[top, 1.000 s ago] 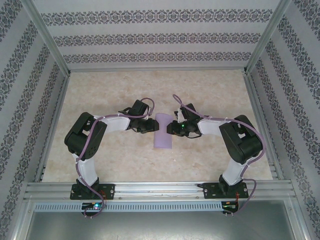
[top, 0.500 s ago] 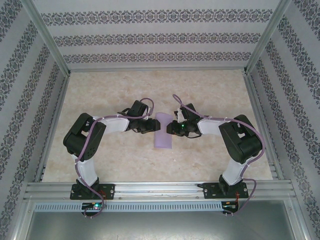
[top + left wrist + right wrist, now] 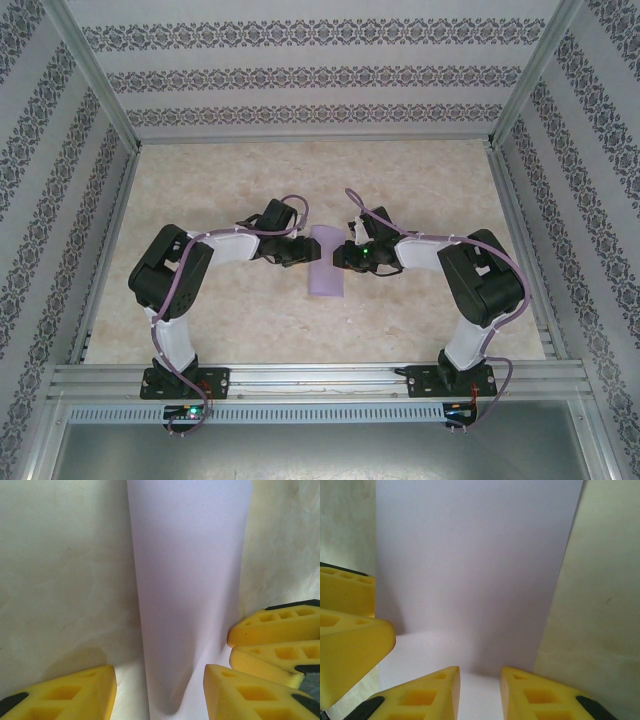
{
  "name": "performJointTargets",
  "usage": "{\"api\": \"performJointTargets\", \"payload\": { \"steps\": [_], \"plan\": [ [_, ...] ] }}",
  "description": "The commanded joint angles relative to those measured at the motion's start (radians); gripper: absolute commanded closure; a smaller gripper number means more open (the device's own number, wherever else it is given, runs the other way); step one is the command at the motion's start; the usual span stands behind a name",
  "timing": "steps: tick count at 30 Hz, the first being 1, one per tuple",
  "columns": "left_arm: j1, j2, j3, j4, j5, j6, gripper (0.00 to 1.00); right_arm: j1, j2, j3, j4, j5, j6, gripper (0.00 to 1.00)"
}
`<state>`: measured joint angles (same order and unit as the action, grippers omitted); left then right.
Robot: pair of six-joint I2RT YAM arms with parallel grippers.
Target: Fold a paper plane with a square sheet of paper (fold left side to right side)
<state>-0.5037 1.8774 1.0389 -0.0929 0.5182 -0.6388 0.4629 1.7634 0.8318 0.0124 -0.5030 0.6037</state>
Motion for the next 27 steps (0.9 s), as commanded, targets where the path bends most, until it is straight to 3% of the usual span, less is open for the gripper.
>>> {"api": "performJointTargets", "payload": {
  "steps": [1, 13, 21, 27],
  "plan": [
    [-0.03, 0.1, -0.004, -0.015, -0.033, 0.039, 0.5, 0.013, 0.011, 0.023, 0.001, -0.002, 0.008, 0.72],
    [-0.032, 0.115, -0.008, 0.001, -0.029, 0.036, 0.51, 0.025, 0.038, 0.044, 0.006, -0.019, 0.013, 0.72],
    [-0.033, 0.126, -0.003, -0.029, -0.065, 0.048, 0.57, 0.025, 0.021, 0.039, 0.003, -0.008, 0.014, 0.71],
    [-0.032, 0.133, -0.002, -0.018, -0.055, 0.057, 0.59, 0.015, -0.051, 0.013, -0.009, 0.033, 0.009, 0.64]
  ]
}}
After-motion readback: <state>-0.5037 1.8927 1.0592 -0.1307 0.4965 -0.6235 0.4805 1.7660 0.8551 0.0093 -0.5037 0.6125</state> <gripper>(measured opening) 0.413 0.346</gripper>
